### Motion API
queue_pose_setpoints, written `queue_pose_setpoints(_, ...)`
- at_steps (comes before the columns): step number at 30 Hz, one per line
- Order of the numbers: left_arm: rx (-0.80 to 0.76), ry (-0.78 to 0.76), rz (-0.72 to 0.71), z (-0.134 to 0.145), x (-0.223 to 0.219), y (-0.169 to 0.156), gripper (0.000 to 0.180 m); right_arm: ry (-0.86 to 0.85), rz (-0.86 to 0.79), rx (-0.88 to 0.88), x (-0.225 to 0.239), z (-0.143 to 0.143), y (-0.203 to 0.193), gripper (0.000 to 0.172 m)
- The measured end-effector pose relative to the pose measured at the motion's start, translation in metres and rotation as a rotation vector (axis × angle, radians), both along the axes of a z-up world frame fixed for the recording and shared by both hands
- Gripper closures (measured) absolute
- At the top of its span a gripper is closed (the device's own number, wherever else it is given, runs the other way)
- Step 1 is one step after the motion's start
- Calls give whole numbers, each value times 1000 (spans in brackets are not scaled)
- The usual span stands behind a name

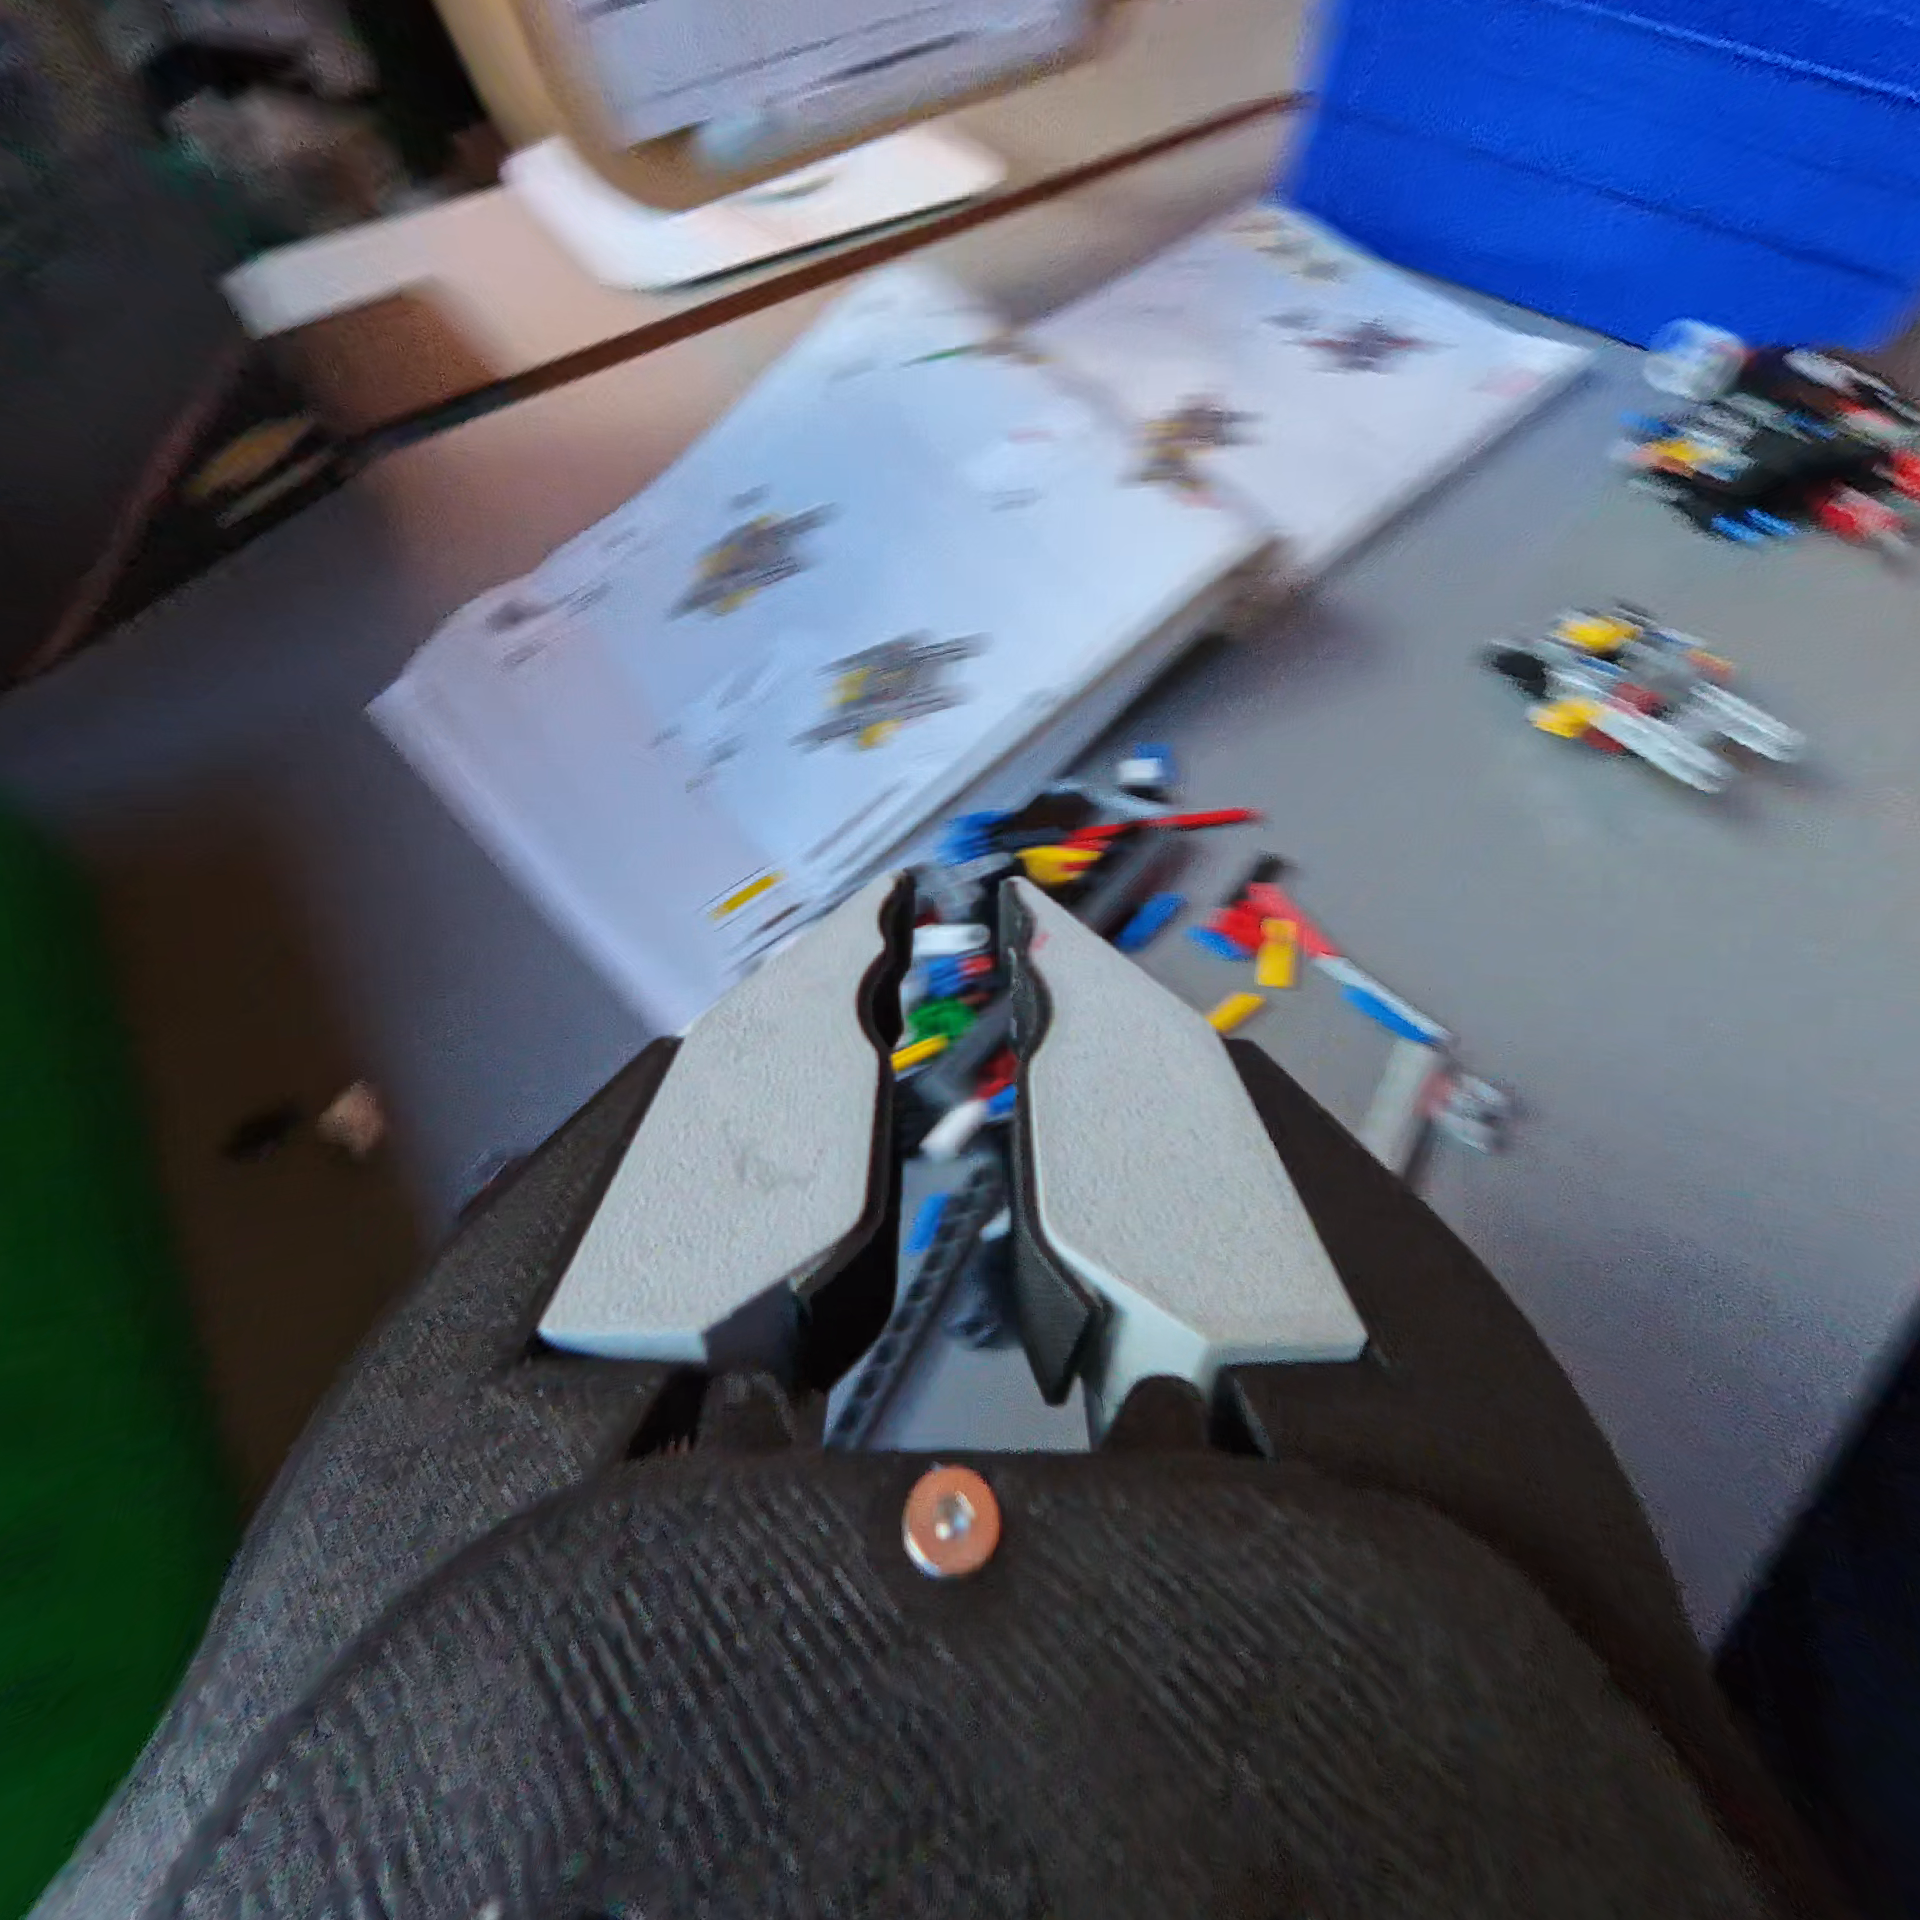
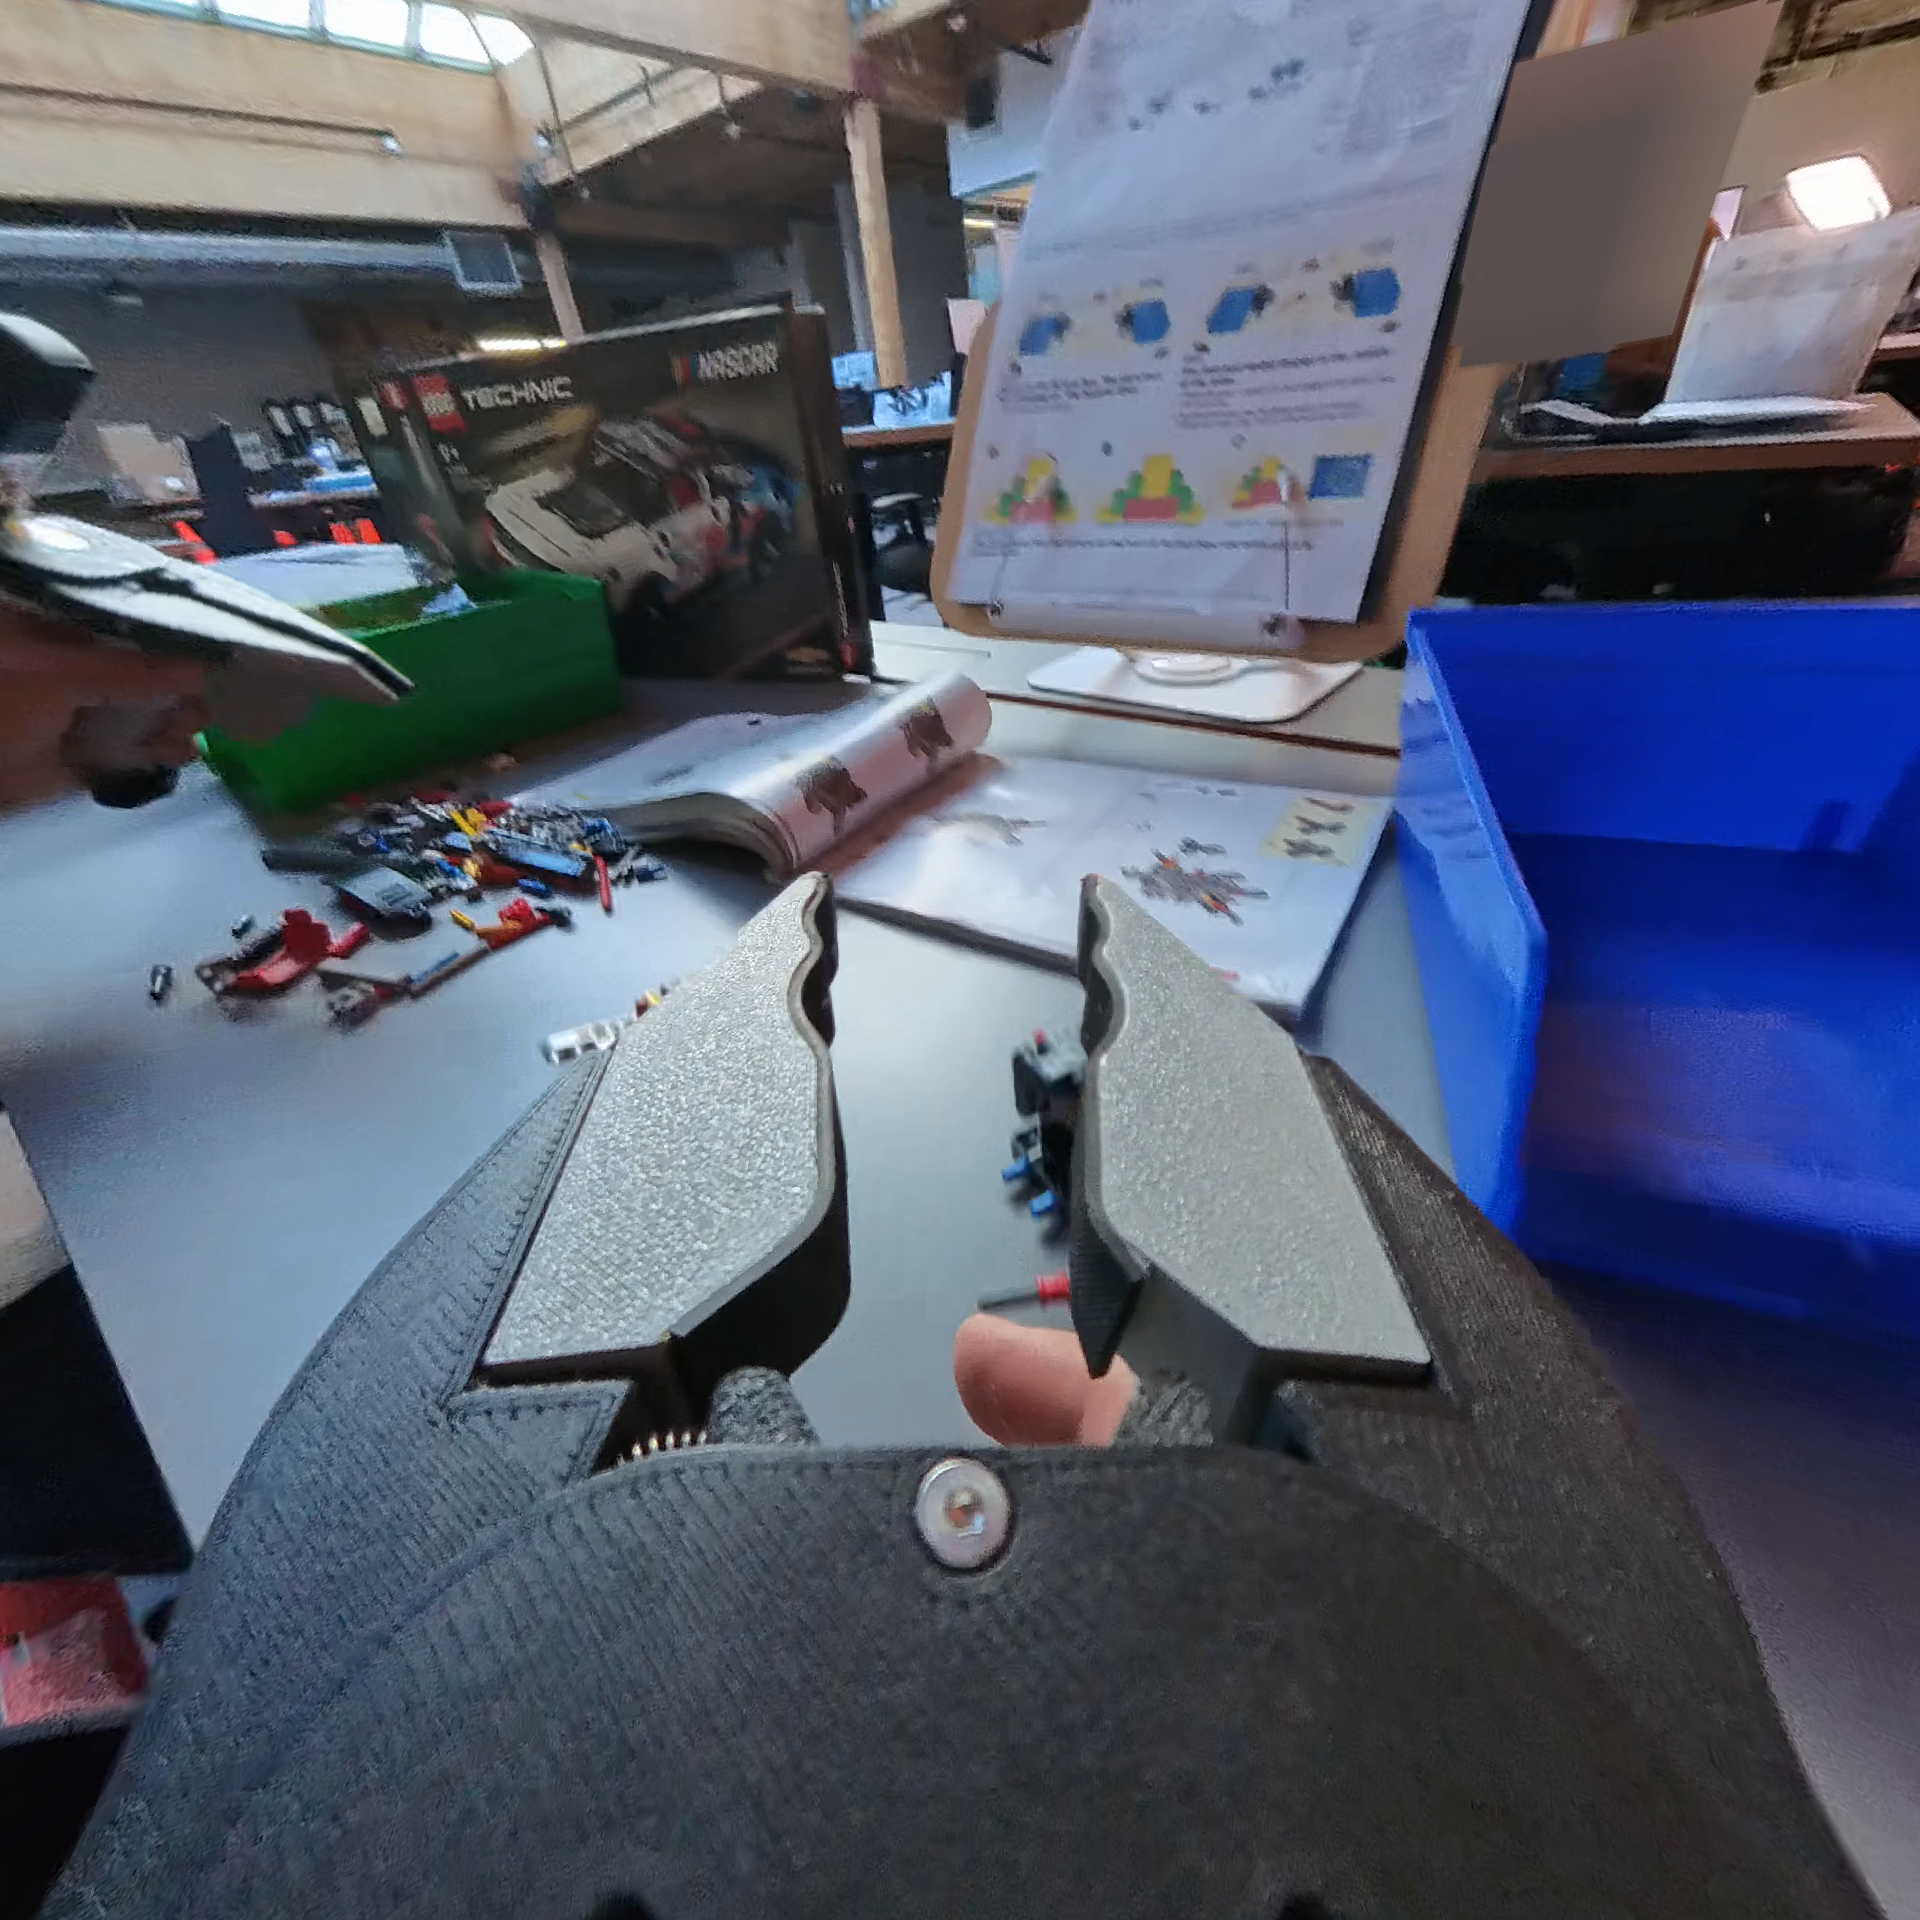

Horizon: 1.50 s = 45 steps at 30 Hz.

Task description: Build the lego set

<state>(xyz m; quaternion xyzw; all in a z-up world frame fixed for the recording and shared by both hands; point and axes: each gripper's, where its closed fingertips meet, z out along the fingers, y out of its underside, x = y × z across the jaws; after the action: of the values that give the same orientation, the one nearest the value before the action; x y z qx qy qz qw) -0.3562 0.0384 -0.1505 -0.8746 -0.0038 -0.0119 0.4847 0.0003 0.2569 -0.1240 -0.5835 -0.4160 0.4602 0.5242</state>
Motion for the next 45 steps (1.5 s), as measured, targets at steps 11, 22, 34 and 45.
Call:
queue_pose_setpoints(11,303,377,-366,12,157,114,180,9,93,-54,-85,39,3,130)
queue_pose_setpoints(22,497,362,16,77,-69,106,180,-178,227,-91,-188,-1,0,124)
queue_pose_setpoints(34,225,70,278,17,-140,79,180,-280,463,63,-268,-34,-21,130)
queue_pose_setpoints(45,188,-84,233,-1,-128,88,180,-476,243,47,-279,-63,12,150)
